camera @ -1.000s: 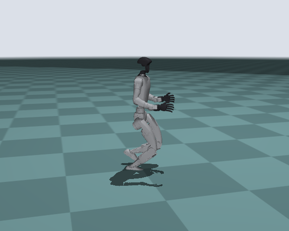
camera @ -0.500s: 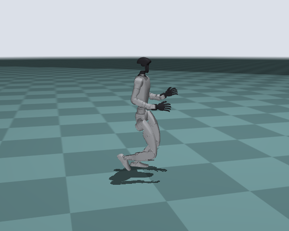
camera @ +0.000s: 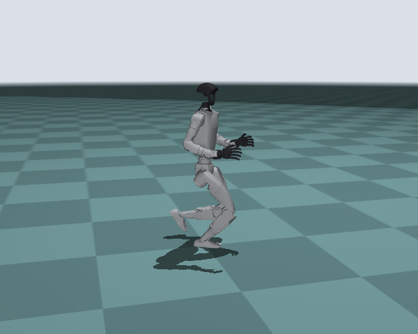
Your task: Run
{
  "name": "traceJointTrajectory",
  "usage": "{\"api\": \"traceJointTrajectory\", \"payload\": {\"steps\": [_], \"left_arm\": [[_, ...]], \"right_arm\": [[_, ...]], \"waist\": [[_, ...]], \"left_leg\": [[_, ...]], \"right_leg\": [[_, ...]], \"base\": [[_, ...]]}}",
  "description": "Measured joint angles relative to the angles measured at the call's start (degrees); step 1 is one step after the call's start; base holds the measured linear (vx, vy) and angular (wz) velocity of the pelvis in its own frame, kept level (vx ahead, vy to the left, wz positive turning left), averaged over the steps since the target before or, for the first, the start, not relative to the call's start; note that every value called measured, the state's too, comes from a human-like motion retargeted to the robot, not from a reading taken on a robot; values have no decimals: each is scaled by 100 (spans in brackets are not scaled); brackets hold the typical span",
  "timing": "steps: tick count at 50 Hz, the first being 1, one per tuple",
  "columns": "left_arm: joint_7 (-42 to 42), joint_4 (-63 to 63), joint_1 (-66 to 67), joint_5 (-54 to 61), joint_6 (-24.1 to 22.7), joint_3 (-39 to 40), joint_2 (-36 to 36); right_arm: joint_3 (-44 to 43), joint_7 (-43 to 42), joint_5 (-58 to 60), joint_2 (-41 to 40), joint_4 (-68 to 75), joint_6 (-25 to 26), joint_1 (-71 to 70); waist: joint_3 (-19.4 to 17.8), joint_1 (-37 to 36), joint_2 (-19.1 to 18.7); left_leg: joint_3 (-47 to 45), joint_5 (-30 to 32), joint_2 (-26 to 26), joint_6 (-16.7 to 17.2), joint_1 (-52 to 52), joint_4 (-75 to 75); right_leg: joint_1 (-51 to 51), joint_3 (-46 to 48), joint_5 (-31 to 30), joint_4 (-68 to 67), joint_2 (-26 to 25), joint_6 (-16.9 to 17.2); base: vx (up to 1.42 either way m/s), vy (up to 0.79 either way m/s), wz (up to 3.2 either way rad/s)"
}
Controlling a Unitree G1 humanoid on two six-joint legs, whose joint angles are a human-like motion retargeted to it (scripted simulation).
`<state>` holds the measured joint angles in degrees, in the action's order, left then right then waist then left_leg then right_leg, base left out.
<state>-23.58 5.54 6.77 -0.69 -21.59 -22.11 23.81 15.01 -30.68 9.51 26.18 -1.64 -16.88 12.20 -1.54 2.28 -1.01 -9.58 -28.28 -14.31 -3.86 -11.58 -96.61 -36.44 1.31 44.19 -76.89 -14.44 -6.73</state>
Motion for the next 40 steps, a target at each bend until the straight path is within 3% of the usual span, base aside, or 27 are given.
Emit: {"api": "traceJointTrajectory", "payload": {"steps": [3, 7, 10, 15, 20, 25, 30, 35, 40], "left_arm": [[22, -241, 298, -130, 132, 276, 64], [223, -87, 1016, -36, 39, 650, 258], [393, 133, 1577, 127, -117, 882, 403], [583, 322, 2289, 297, -319, 1208, 467], [415, 483, 2522, 252, -350, 1380, 312], [34, 540, 2251, -164, -344, 1407, 233], [-584, 286, 1159, -898, -157, 1284, 319], [-994, -115, -150, -1333, 18, 1094, 481], [-1058, -96, -897, -1309, -32, 1019, 493]], "right_arm": [[10, -259, 312, -73, 335, 213, -975], [43, -349, 307, -125, 300, 210, -1667], [95, -325, 176, -145, 84, 102, -1784], [247, -88, 70, -216, -133, -158, -1587], [366, 114, 236, -289, -142, -254, -1344], [493, 298, 564, -397, 69, -180, -949], [566, 435, 822, -561, 550, -1, -670], [549, 584, 800, -472, 758, -59, -337], [461, 798, 587, -32, 349, -235, 187]], "waist": [[-191, -256, 283], [-162, -602, 659], [-46, -842, 946], [219, -943, 1495], [264, -853, 1834], [142, -698, 1928], [-140, -457, 1760], [-266, -13, 1491], [-195, 470, 1008]], "left_leg": [[-45, -525, -26, -435, -780, -410], [-286, -895, 422, -639, -1804, 165], [-556, -828, 941, -496, -2285, 1340], [-864, 49, 2165, 15, -2500, 3950], [-832, 419, 3091, -25, -2244, 5143], [-793, -358, 3368, -629, -2170, 4092], [-594, -1526, 3340, -1114, -1588, 3273], [-359, -2067, 3138, -1058, -608, 3305], [-177, -1829, 2674, -503, 595, 3865]], "right_leg": [[406, -171, 446, -131, 222, -91], [1084, -441, 335, 179, 627, 168], [1622, -565, -223, 551, 1036, 586], [2188, -578, -1715, 773, 1992, 1435], [2444, -594, -2437, 207, 2726, 1745], [2421, -525, -2327, -1005, 3255, 1570], [1738, -568, -1554, -2172, 3438, 1030], [499, -646, -789, -2454, 3075, 617], [-378, -365, -663, -1399, 2251, 612]], "base": [[-3, -3, 48], [-1, 3, 61], [3, 6, 67], [3, 6, 76], [1, 5, 41], [0, 3, 3], [-1, 5, -17], [-2, 1, -15], [4, -2, -21]]}}
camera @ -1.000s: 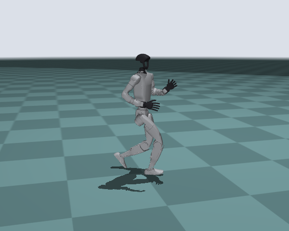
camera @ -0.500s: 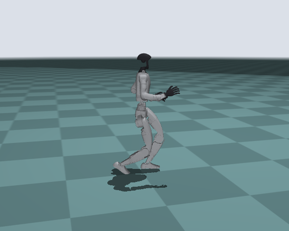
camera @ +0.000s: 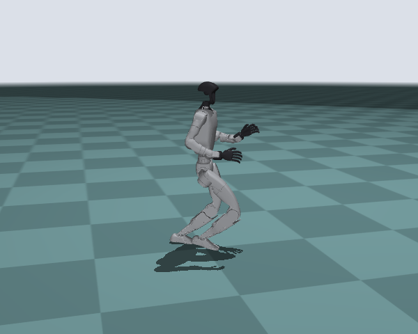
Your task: Run
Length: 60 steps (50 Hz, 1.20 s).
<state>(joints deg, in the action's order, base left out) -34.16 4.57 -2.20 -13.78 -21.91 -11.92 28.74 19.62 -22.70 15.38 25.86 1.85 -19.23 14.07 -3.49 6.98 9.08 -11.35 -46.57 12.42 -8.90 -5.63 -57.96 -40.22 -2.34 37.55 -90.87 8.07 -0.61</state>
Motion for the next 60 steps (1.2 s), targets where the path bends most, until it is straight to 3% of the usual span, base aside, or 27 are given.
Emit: {"api": "traceJointTrajectory", "payload": {"steps": [3, 9, 14, 17, 20, 25, 30, 35, 38, 40, 44, 48, 50, 54, 60], "left_arm": [[71, 62, -153, 89, -177, -100, -52], [549, 160, 79, 431, -545, -461, -278], [1020, 69, 503, 682, -438, -684, -463], [1212, -161, 788, 689, -225, -687, -518], [1341, -422, 1104, 641, -27, -592, -465], [1496, -402, 1940, 690, 4, -213, -194], [1611, -162, 2945, 862, -207, 217, 27], [1679, -87, 3611, 1004, -319, 550, 31], [1562, -11, 3771, 1000, -332, 674, -62], [1426, 23, 3781, 916, -346, 742, -83], [1000, -15, 3372, 509, -294, 841, -51], [497, -408, 2438, 19, -109, 806, -2], [329, -630, 1963, -99, -12, 743, -31], [241, -815, 1365, -82, 39, 605, -181], [469, -803, 964, 169, -227, 220, -412]], "right_arm": [[-85, 108, -138, 220, -195, -92, 290], [-259, 150, -393, 331, -334, -165, 706], [-319, -87, -390, 218, -227, -70, 447], [-340, -299, -224, 167, -47, 98, -32], [-355, -502, -1, 155, 141, 273, -691], [-391, -749, 51, 140, 123, 357, -1636], [-431, -788, -151, 82, -217, 165, -1850], [-432, -607, -223, -25, -384, -73, -1683], [-430, -517, -163, -130, -432, -154, -1526], [-421, -467, -80, -200, -430, -172, -1378], [-393, -360, 75, -383, -201, -95, -1053], [-289, -166, 127, -532, 500, 42, -779], [-203, -73, 105, -532, 944, 69, -634], [-40, 97, -22, -365, 1578, 32, -196], [-13, 403, -340, -142, 2076, 19, 654]], "waist": [[114, 219, -398], [322, 294, -956], [237, 27, -1081], [97, -274, -997], [-50, -631, -822], [-126, -1125, -368], [8, -1447, 84], [252, -1433, 533], [300, -1328, 722], [281, -1260, 775], [145, -1127, 834], [-89, -948, 791], [-162, -823, 693], [-149, -500, 374], [74, -70, -214]], "left_leg": [[139, 655, -477, 534, 514, 122], [524, 2965, -1306, 1543, 697, -630], [625, 3736, -1869, 1636, 417, -2146], [573, 3561, -2210, 1328, 2, -3145], [459, 2828, -2553, 757, -669, -3978], [138, 1669, -2410, 120, -2073, -3965], [-308, 1559, -1616, 247, -2925, -2180], [-581, 2377, -526, 679, -3083, 109], [-636, 2614, -64, 617, -2954, 615], [-652, 2465, 88, 433, -2926, 376], [-602, 1508, 257, -192, -2672, -352], [-467, 725, 293, -519, -2042, -642], [-360, 533, 225, -485, -1576, -571], [-148, 752, -90, -37, -594, -188], [185, 1954, -828, 914, 329, 62]], "right_leg": [[-163, 231, -234, 1111, -722, 159], [45, 429, -954, 2677, -1838, 353], [303, 590, -667, 2175, -2182, -129], [538, 591, -98, 1749, -2202, -509], [872, 477, 406, 1532, -2104, -688], [1555, 106, 718, 1604, -1655, -526], [2320, -78, 112, 1911, -940, 47], [2737, -43, -1093, 1883, 8, 694], [2845, -26, -1632, 1462, 473, 880], [2888, 1, -1835, 1010, 707, 891], [2700, -46, -1893, -74, 1078, 718], [2080, -182, -1401, -858, 1199, 314], [1690, -192, -996, -947, 1094, 84], [1028, 19, -456, -294, 563, -151], [490, 302, -592, 1902, -746, 127]], "base": [[7, -6, -17], [2, -7, -9], [0, 0, 0], [0, -2, 5], [-1, -5, 25], [-1, 1, 44], [2, 6, 52], [1, 6, 58], [1, 6, 36], [0, 5, 19], [1, 6, 4], [0, 5, -8], [1, 2, -21], [2, -1, -11], [5, -6, 1]]}}
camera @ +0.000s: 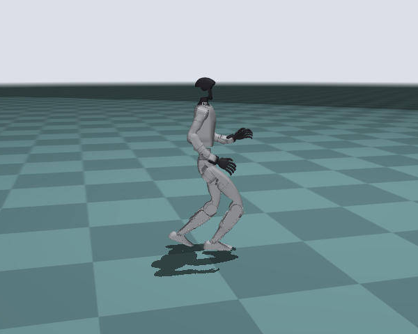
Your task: Run
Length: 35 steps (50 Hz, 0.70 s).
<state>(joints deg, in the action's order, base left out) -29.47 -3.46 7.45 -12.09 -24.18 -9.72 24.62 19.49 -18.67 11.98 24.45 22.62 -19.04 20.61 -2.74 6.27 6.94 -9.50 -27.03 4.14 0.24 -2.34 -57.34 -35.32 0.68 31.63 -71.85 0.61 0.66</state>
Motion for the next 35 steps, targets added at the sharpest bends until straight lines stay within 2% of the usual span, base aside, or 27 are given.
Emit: {"api": "traceJointTrajectory", "payload": {"steps": [3, 7, 13, 17, 20, 24, 27, 31, 35], "left_arm": [[162, 70, -86, 93, -134, -208, -67], [345, 95, -99, 156, -186, -435, -171], [573, -518, 49, 138, -5, -761, -348], [754, -1494, 136, 57, 242, -920, -445], [891, -2393, 247, 25, 502, -931, -497], [1020, -3552, 486, 29, 820, -742, -496], [1059, -4199, 724, 27, 965, -476, -438], [1149, -4708, 1123, 85, 996, -61, -352], [1461, -5120, 1452, 361, 952, 259, -410]], "right_arm": [[-69, 107, -147, 15, 173, 17, 346], [-84, 208, -233, 8, 466, 47, 607], [107, 250, -189, -113, 1273, 162, 355], [260, 241, -197, -221, 1744, 222, -212], [318, 173, -281, -244, 1790, 233, -684], [264, 48, -518, -161, 1274, 186, -1206], [118, -38, -753, -55, 554, 140, -1470], [-141, -102, -1060, 20, -367, 34, -1601], [-301, 52, -1373, -41, -681, -35, -1502]], "waist": [[100, 28, -313], [108, -26, -532], [-62, -257, -555], [-170, -525, -526], [-226, -764, -466], [-280, -1060, -293], [-312, -1240, -118], [-282, -1458, 77], [-106, -1609, 265]], "left_leg": [[155, 582, -451, 318, 148, -293], [361, 1022, -802, 517, 331, -912], [512, 1536, -1096, 533, 476, -1969], [469, 1833, -1432, 344, 165, -2752], [373, 1680, -1770, 30, -279, -3342], [172, 805, -2063, -441, -1098, -3843], [-22, 193, -2060, -670, -1829, -3861], [-303, -237, -1826, -739, -2746, -3189], [-541, 20, -1292, -494, -3394, -1733]], "right_leg": [[-81, 35, -263, 955, -657, 130], [-66, 113, -382, 1022, -1110, 16], [204, 300, 92, 97, -1232, -551], [486, 444, 399, -125, -1172, -866], [703, 500, 527, -99, -1109, -993], [986, 448, 641, 79, -958, -959], [1124, 354, 725, 204, -804, -842], [1245, 295, 643, 353, -506, -593], [1282, 412, -86, 478, 47, -207]], "base": [[3, -5, 2], [0, 0, 0], [3, -2, 2], [1, -1, 5], [7, -4, 20], [13, 0, 25], [22, 6, 25], [29, 10, 15], [32, 11, 9]]}}
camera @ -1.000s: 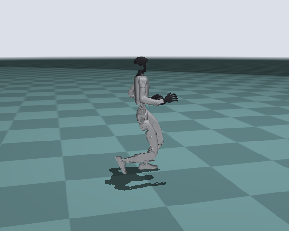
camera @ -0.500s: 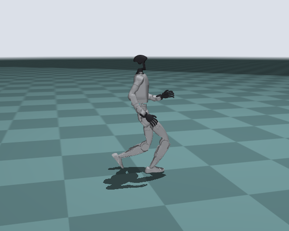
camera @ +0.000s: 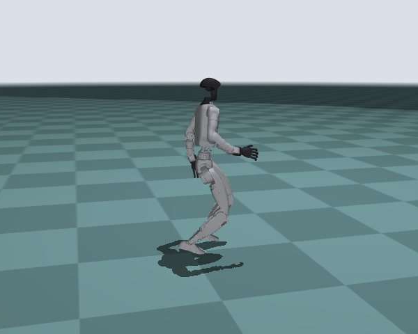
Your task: Run
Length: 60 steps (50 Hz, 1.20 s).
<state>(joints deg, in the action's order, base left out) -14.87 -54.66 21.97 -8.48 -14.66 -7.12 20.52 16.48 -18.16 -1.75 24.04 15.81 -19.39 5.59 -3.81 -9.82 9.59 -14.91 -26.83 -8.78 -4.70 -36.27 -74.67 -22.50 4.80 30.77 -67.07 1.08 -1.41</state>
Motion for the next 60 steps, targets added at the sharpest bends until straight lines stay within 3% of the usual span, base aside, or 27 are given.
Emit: {"api": "traceJointTrajectory", "payload": {"steps": [6, 9, 11, 15, 18, 20, 22, 26, 30, 34, 35, 37, 40, 43, 45, 47, 49, 52, 57, 60], "left_arm": [[730, -643, 190, 745, 94, 76, -422], [1096, -950, 128, 1117, 237, -7, -682], [1270, -1106, 80, 1254, 319, -104, -838], [1489, -1465, -244, 1398, 449, -329, -1018], [1500, -1601, -707, 1576, 523, -395, -1044], [1479, -1568, -847, 1774, 517, -408, -1066], [1553, -1553, -900, 1972, 488, -443, -1059], [1838, -1660, -920, 2230, 474, -529, -1022], [2066, -1799, -854, 2325, 461, -537, -1072], [2100, -1987, -888, 2067, 486, -629, -1136], [2090, -2052, -939, 1976, 495, -662, -1152], [2030, -2167, -1185, 1986, 480, -651, -1243], [1961, -2122, -1309, 2351, 438, -673, -1274], [2066, -2000, -1327, 2883, 418, -706, -1211], [2123, -1935, -1372, 3114, 396, -745, -1128], [2158, -1903, -1447, 3184, 370, -794, -1026], [2191, -1900, -1519, 3208, 360, -845, -943], [2242, -1933, -1589, 3248, 381, -922, -885], [2280, -2044, -1644, 3204, 338, -1095, -942], [2234, -2157, -1606, 3129, 308, -1240, -1051]], "right_arm": [[25, 532, -458, -349, 1254, 213, 221], [101, 890, -708, -571, 2300, 462, 290], [145, 1084, -838, -723, 2902, 658, 409], [176, 1476, -1066, -1004, 4151, 981, 463], [171, 1811, -1307, -1174, 4834, 1090, 414], [235, 1961, -1551, -1270, 4983, 1121, 563], [311, 2120, -1823, -1354, 4961, 1123, 752], [454, 2476, -2326, -1435, 4675, 1076, 1051], [533, 2676, -2621, -1358, 4320, 984, 1161], [650, 2521, -2253, -1234, 4276, 936, 1010], [671, 2452, -2098, -1211, 4315, 944, 943], [655, 2366, -1867, -1241, 4597, 1022, 727], [758, 2499, -2009, -1316, 5005, 1160, 696], [955, 2678, -2348, -1372, 5193, 1260, 889], [1104, 2738, -2476, -1413, 5234, 1290, 1015], [1254, 2764, -2563, -1455, 5247, 1277, 1092], [1387, 2779, -2676, -1492, 5249, 1245, 1127], [1522, 2768, -2872, -1542, 5252, 1180, 1120], [1562, 2594, -3134, -1638, 5276, 1046, 1106], [1537, 2415, -3230, -1693, 5259, 902, 1082]], "waist": [[389, 292, 503], [373, 526, 757], [303, 651, 844], [27, 829, 888], [-163, 780, 678], [-171, 759, 586], [-103, 733, 558], [122, 558, 529], [267, 308, 551], [172, 129, 473], [123, 100, 423], [-4, 46, 246], [27, 135, 123], [279, 378, 251], [516, 573, 426], [739, 697, 531], [907, 746, 532], [1057, 688, 386], [1177, 390, -83], [1153, 336, -301]], "left_leg": [[-57, 1886, 1528, 556, -281, 2446], [27, 2511, 2311, 521, 41, 3150], [56, 2319, 2645, 264, 189, 3059], [101, 1168, 3071, -405, 786, 2845], [256, 889, 2948, -469, 1261, 2820], [294, 1147, 2812, -277, 1337, 2643], [148, 1825, 2523, -9, 1198, 2323], [-137, 2269, 1833, 155, 630, 1683], [-364, 1467, 1274, -263, 155, 983], [-445, -72, 1051, -942, -193, -76], [-468, -295, 974, -1025, -223, -273], [-436, -365, 924, -1029, -133, -239], [-398, 404, 1299, -783, 110, 628], [-376, 2502, 1718, 33, 257, 1968], [-418, 3699, 1967, 546, 235, 2772], [-505, 4277, 2007, 839, 164, 3233], [-612, 4447, 1845, 934, 42, 3285], [-744, 4093, 1342, 750, -169, 2821], [-694, 2997, 365, 324, -385, 1805], [-659, 2251, -69, -59, -426, 1194]], "right_leg": [[-397, 2, -1292, -466, 1296, 407], [-562, -182, -1776, -1180, 2017, 466], [-644, -261, -1995, -1837, 2426, 401], [-924, -571, -2152, -3060, 3000, 251], [-1231, -648, -1913, -3214, 2813, 122], [-1304, -419, -1689, -3006, 2716, -18], [-1250, -95, -1667, -2537, 2594, -1], [-925, 526, -1727, -1437, 2261, 296], [-485, 843, -1212, -1049, 2103, 408], [-298, 864, -47, -1665, 2130, 91], [-300, 853, 22, -1853, 2127, 30], [-430, 726, -591, -2036, 2068, 94], [-710, 580, -1731, -1932, 2192, 281], [-1110, 590, -2490, -1475, 2537, 358], [-1440, 656, -2642, -1132, 2822, 385], [-1715, 786, -2557, -797, 2939, 373], [-1891, 950, -2514, -501, 2867, 384], [-1983, 1186, -2527, -123, 2484, 427], [-1805, 1462, -2562, 513, 1477, 473], [-1660, 1455, -2145, 637, 1039, 365]], "base": [[33, 12, 27], [37, 14, 17], [39, 14, -1], [43, 15, -20], [42, 10, -61], [36, -2, -61], [30, -6, -40], [22, -1, -40], [11, 9, -52], [3, 13, -41], [2, 10, -20], [0, 13, -5], [-2, 15, 20], [-4, 0, 40], [-8, -6, 44], [-10, -9, 6], [-12, -9, -45], [-12, -10, -109], [-12, -10, -176], [-13, -10, -170]]}}
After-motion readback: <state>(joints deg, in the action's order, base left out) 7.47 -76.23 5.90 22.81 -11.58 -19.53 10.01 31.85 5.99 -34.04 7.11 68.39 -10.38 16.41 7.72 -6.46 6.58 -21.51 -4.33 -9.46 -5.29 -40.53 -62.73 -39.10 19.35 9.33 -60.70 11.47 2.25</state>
